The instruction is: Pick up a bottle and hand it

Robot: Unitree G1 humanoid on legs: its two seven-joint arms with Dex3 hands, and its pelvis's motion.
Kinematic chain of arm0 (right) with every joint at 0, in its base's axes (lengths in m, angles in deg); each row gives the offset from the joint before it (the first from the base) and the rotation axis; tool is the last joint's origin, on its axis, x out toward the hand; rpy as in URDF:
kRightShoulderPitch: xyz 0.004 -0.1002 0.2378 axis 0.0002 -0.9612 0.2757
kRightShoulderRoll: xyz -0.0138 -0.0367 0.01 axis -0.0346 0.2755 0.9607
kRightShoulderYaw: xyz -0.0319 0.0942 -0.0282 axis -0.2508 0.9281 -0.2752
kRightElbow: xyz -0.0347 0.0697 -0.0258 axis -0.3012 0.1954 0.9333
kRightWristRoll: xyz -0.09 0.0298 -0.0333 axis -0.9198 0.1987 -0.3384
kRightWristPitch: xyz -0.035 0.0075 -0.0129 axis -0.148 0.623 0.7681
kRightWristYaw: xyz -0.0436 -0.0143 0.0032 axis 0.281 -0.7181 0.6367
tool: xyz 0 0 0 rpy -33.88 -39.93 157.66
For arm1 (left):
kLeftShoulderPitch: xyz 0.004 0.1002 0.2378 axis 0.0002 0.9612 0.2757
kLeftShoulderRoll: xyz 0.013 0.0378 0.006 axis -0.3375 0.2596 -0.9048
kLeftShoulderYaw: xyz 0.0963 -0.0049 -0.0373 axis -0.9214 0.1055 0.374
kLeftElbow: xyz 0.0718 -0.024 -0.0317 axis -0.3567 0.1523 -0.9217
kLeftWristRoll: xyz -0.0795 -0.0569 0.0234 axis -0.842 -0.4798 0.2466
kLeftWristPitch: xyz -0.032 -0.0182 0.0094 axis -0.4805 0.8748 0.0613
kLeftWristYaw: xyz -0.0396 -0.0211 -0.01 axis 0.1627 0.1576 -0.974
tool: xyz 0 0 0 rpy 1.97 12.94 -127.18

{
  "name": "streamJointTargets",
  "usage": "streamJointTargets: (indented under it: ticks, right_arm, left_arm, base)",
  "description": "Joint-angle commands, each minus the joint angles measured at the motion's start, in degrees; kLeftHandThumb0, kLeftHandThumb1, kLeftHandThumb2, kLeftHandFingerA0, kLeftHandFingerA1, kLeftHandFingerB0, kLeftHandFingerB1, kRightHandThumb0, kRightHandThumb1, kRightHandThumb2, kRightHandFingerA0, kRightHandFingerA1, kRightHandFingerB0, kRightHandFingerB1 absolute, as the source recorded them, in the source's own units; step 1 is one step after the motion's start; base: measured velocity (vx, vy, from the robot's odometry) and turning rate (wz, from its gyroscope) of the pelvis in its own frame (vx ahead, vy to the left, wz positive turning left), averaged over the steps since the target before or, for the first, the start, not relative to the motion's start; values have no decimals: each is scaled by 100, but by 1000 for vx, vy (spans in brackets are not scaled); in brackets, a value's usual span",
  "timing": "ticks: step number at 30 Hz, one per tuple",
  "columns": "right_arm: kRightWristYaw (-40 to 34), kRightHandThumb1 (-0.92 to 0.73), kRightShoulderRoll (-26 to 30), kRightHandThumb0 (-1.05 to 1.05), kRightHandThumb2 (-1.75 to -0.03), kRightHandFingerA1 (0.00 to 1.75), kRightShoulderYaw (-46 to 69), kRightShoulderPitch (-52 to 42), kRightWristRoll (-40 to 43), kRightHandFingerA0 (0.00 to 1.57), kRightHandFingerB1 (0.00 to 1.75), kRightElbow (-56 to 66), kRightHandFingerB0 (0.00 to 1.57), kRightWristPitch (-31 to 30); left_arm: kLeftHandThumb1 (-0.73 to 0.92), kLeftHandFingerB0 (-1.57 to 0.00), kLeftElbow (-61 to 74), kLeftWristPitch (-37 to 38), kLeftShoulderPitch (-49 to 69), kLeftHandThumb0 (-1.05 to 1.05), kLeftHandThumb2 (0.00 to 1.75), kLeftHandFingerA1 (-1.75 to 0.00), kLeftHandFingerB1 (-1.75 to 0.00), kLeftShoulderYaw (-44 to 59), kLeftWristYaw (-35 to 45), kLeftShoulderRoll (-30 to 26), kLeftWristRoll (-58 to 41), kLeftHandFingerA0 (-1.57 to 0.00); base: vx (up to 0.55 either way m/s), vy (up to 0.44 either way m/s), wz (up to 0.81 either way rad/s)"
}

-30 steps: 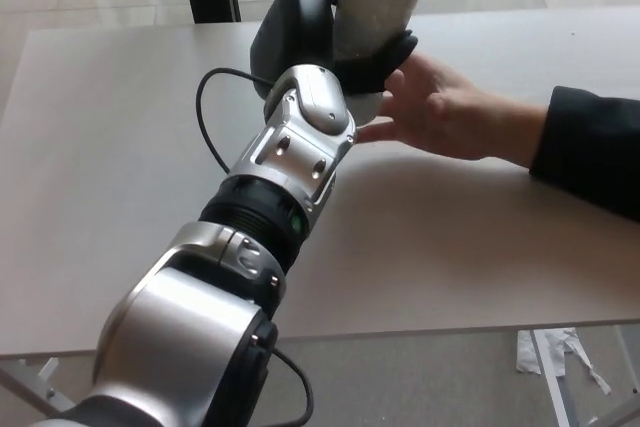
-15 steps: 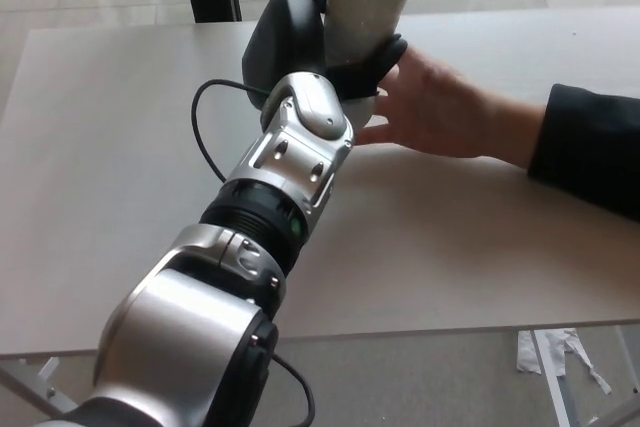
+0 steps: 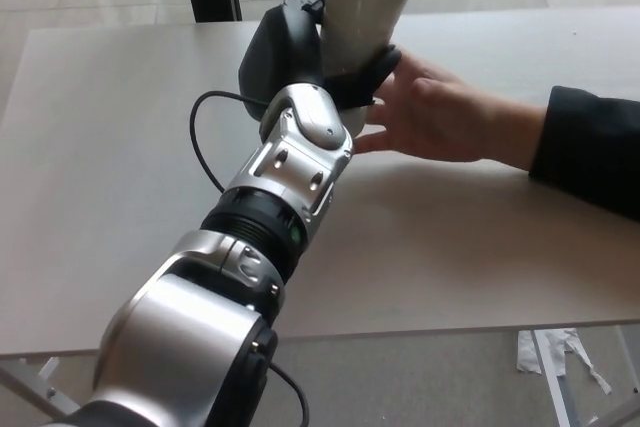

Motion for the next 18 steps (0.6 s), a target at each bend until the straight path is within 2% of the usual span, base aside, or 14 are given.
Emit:
streamJointTargets:
  ticks: [1, 2, 3, 4, 5, 7, 8, 9, 11, 13, 15, 16, 17, 18]
  right_arm:
    - [-124, -57, -67, -67, -59, 152, 27, 92, 36, 128, 66, 39, 43, -121]
    - [-162, -47, -30, -71, -85, 133, -15, 93, -47, 132, 68, 87, 39, -193]
    - [-149, -45, -52, -68, -85, 132, 24, 113, 40, 134, 67, 136, 40, -270]
    - [-115, -46, -58, -67, -86, 130, 40, 115, 83, 134, 66, 141, 37, -253]
    - [-75, -46, -34, -67, -87, 133, 19, 106, 50, 136, 66, 125, 36, -171]
    - [-84, -46, -31, -67, -87, 133, -7, 124, 17, 136, 66, 139, 36, -157]
    - [-84, -45, -32, -68, -86, 131, -7, 123, 16, 135, 65, 140, 37, -158]
    - [-49, -46, -73, -66, -86, 130, 16, 155, 118, 134, 65, 155, 37, -201]
    - [-51, -46, -83, -66, -86, 129, -2, 129, 130, 135, 64, 257, 36, -303]
    - [-50, -47, -76, -65, -85, 131, -14, 120, 109, 129, 62, 297, 34, -323]
    - [-82, -47, -56, -66, -86, 134, -48, 134, 24, 135, 61, 287, 32, -313]
    - [-87, -47, -50, -66, -86, 134, -53, 134, 15, 135, 61, 302, 32, -340]
    - [-71, -61, -51, -64, -58, 132, -56, 132, 5, 130, 57, 277, 35, -273]
    - [-37, -43, -44, -61, -93, 127, -51, 119, 29, 136, 65, 297, 38, -276]
  left_arm:
    - [66, -87, -77, 178, 191, -12, 76, -119, -81, -476, 13, 1035, 209, -83]
    - [67, -85, -150, 146, 98, -13, 79, -105, -83, -573, 152, 1104, 218, -87]
    - [66, -87, -175, 95, 14, -11, 80, -114, -84, -640, 220, 1156, 206, -88]
    - [66, -84, -173, 70, -23, -13, 78, -130, -85, -668, 205, 1193, 198, -86]
    - [66, -82, -172, 25, -74, -16, 74, -123, -77, -703, 179, 1246, 178, -84]
    - [66, -82, -158, -9, -104, -16, 74, -123, -77, -741, 183, 1245, 141, -84]
    - [55, -89, -158, -9, -104, -19, 60, -103, -66, -757, 181, 1241, 126, -97]
    - [64, -78, -211, -186, -154, -16, 61, -102, -66, -894, 319, 1292, 199, -83]
    - [63, -80, -220, -220, -43, -14, 62, -97, -66, -949, 320, 1339, 160, -84]
    - [67, -78, -288, -369, -10, -16, 60, -122, -63, -893, 331, 1403, 42, -86]
    - [73, -65, -311, -569, -24, -18, 62, -125, -60, -858, 517, 1424, -56, -87]
    - [73, -65, -322, -604, -18, -18, 62, -125, -60, -887, 576, 1416, -45, -87]
    - [76, -47, -317, -721, -22, -17, 64, -140, -50, -950, 731, 1406, -24, -81]
    - [75, -34, -353, -949, -124, -19, 62, -154, -43, -989, 948, 1403, -19, -79]
  base:
    - [0, 0, 0]
    - [0, 0, 0]
    - [0, 0, 0]
    - [0, 0, 0]
    - [0, 0, 0]
    - [0, 0, 0]
    - [0, 0, 0]
    - [0, 0, 0]
    - [0, 0, 0]
    - [0, 0, 0]
    - [0, 0, 0]
    - [0, 0, 0]
    - [0, 0, 0]
    - [0, 0, 0]
